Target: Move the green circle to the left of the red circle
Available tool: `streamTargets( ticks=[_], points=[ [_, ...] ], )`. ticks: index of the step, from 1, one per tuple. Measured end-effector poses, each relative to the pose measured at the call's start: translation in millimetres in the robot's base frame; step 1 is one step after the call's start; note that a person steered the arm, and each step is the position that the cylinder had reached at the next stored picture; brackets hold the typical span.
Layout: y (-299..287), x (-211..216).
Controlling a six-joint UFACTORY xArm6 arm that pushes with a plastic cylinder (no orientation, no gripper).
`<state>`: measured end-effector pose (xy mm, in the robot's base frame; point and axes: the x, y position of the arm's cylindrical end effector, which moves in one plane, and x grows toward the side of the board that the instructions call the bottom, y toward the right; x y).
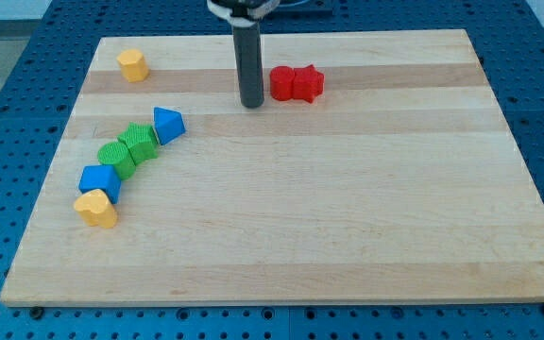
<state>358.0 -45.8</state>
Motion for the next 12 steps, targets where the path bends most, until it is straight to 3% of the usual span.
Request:
streamTargets(
  ticks=[2, 3, 4, 7, 8, 9, 10, 11, 12],
  points=[
    [7, 132],
    [-26, 178],
    [-73, 190],
    [-94, 193],
    [-125, 198],
    [-130, 235],
    [-194, 200],
    [-234, 135],
    [-224, 99]
  ],
)
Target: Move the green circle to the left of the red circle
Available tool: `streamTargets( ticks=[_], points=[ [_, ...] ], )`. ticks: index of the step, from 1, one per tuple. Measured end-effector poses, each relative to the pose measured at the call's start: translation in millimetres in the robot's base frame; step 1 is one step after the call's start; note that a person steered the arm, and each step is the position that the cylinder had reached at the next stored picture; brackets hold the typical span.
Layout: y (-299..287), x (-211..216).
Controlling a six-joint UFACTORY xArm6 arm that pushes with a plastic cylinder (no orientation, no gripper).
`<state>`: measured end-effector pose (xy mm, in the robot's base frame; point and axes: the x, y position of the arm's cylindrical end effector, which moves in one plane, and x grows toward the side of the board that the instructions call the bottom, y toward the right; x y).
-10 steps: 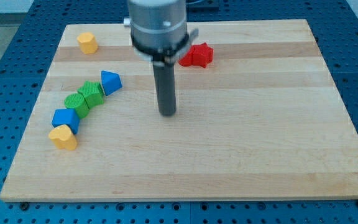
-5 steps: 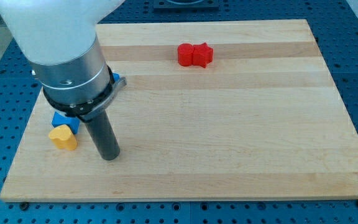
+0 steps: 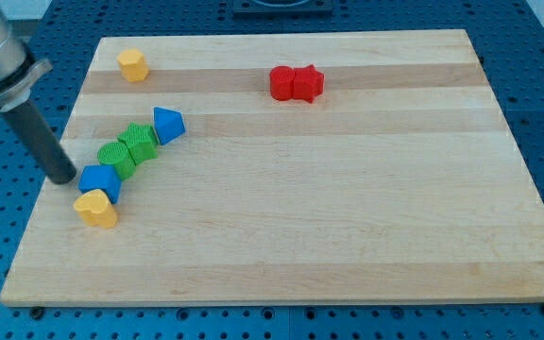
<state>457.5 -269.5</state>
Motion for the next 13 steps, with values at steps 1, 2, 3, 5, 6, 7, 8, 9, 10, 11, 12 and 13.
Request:
streamTargets(
  ticks=[1, 2, 3, 5, 6, 7, 8, 9, 10, 11, 12, 13],
  points=[
    [39, -4],
    [80, 10],
    [133, 13],
    [152, 63],
    [152, 2],
    [166, -47],
    [182, -85],
    [179, -81],
    [180, -44],
    [223, -28],
    [237, -40],
    [234, -59]
  ],
)
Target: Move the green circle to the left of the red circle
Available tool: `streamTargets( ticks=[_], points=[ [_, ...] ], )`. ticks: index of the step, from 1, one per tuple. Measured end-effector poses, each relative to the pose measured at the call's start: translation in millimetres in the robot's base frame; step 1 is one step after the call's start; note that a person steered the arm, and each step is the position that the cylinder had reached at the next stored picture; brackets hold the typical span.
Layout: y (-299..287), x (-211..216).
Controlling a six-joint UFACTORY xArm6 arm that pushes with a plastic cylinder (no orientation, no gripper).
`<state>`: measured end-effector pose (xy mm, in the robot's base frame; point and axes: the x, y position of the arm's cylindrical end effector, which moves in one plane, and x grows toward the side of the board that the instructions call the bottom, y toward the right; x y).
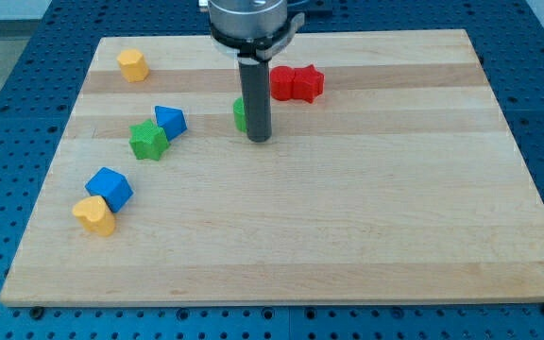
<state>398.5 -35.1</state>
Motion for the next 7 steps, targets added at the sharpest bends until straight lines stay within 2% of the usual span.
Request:
streamTargets(
  ticks=[1, 3, 4, 7],
  points=[
    [0, -21],
    [-9, 0],
    [-22, -3],
    [-25, -42]
  ],
)
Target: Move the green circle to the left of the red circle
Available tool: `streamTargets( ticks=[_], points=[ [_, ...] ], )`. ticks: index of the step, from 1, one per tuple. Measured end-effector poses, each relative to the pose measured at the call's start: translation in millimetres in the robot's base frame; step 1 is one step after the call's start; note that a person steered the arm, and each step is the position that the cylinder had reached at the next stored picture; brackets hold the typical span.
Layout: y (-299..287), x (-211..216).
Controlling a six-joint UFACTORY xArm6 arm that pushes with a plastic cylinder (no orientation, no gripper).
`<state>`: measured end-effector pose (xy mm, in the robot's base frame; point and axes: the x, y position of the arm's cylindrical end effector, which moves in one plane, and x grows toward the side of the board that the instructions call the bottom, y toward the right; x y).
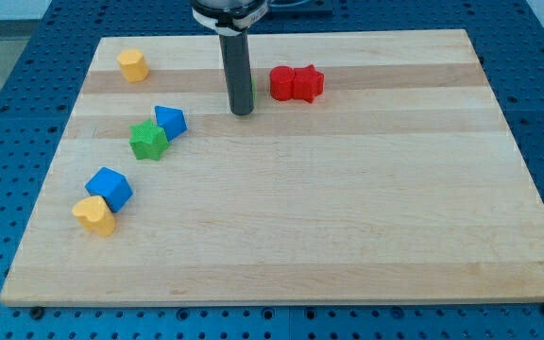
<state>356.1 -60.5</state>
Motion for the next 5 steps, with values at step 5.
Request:
streamTargets(
  ticks=[5],
  points=[
    [-8, -16]
  ],
)
